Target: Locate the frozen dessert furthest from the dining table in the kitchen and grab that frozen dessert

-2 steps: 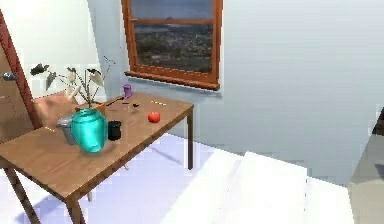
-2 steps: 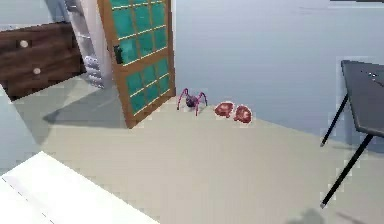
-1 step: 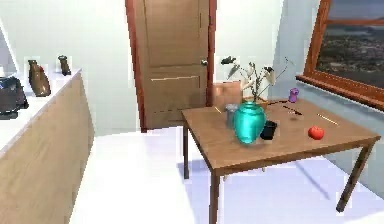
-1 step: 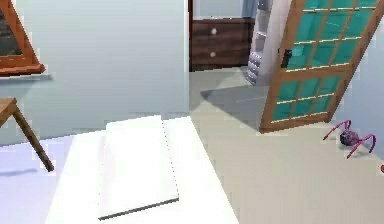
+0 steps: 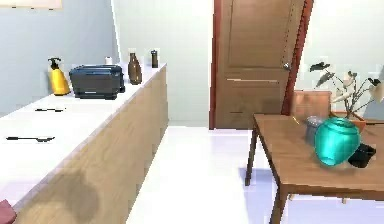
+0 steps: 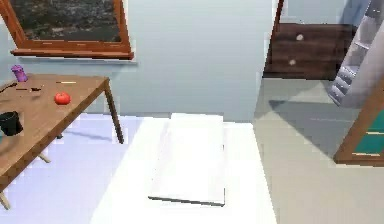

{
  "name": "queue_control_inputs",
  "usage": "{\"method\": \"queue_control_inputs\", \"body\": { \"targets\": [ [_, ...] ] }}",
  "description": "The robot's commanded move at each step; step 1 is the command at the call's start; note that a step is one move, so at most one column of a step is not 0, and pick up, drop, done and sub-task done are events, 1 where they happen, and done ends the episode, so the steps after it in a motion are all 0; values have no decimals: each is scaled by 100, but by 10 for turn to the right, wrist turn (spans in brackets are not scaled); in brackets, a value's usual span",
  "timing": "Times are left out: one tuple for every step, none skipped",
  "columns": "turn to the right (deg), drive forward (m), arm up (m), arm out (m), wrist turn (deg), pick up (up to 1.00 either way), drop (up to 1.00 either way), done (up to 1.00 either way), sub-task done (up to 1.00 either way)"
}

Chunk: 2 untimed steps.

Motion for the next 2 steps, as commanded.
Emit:
{"method": "queue_control_inputs", "body": {
  "targets": [
    [0,100,0,0,0,0,0,0,0],
    [0,100,0,0,0,0,0,0,0]
  ]
}}
